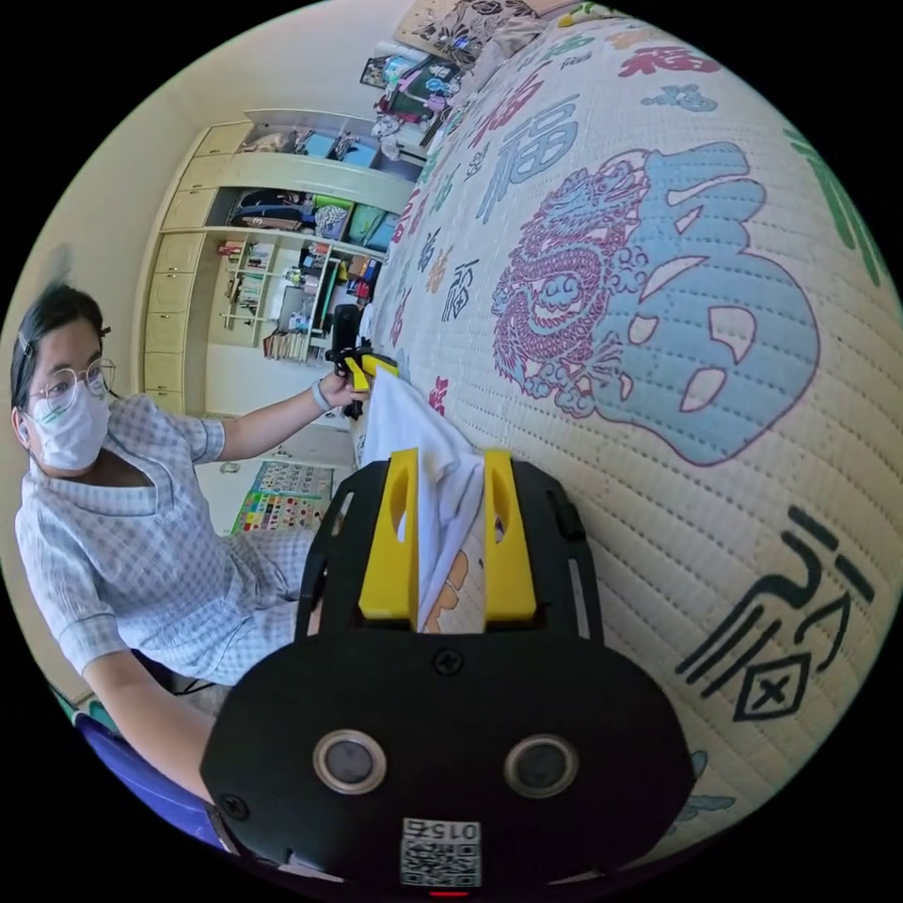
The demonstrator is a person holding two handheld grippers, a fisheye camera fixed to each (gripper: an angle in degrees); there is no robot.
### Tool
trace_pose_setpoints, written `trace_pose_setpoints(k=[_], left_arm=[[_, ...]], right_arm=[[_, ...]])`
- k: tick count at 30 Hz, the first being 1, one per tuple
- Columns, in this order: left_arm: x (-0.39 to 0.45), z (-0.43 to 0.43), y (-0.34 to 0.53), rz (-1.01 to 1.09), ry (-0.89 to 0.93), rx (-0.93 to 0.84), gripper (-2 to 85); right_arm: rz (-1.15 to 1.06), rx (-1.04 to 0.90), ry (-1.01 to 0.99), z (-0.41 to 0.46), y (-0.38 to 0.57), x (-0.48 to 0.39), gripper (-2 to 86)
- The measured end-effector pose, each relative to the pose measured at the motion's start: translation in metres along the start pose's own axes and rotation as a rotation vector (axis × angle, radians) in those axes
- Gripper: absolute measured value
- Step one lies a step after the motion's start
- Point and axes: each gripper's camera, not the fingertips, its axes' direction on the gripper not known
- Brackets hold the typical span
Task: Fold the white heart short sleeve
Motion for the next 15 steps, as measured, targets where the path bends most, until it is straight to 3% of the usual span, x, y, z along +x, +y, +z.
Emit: trace_pose_setpoints(k=[7,15], left_arm=[[0.004,0.007,0.009,-0.022,0.024,-0.037,3.5],[0.031,0.002,-0.015,0.068,-0.076,-0.064,0.6]], right_arm=[[-0.013,-0.093,-0.039,0.000,-0.007,0.007,5.2],[-0.054,-0.091,0.092,-0.019,-0.035,-0.011,3.1]])
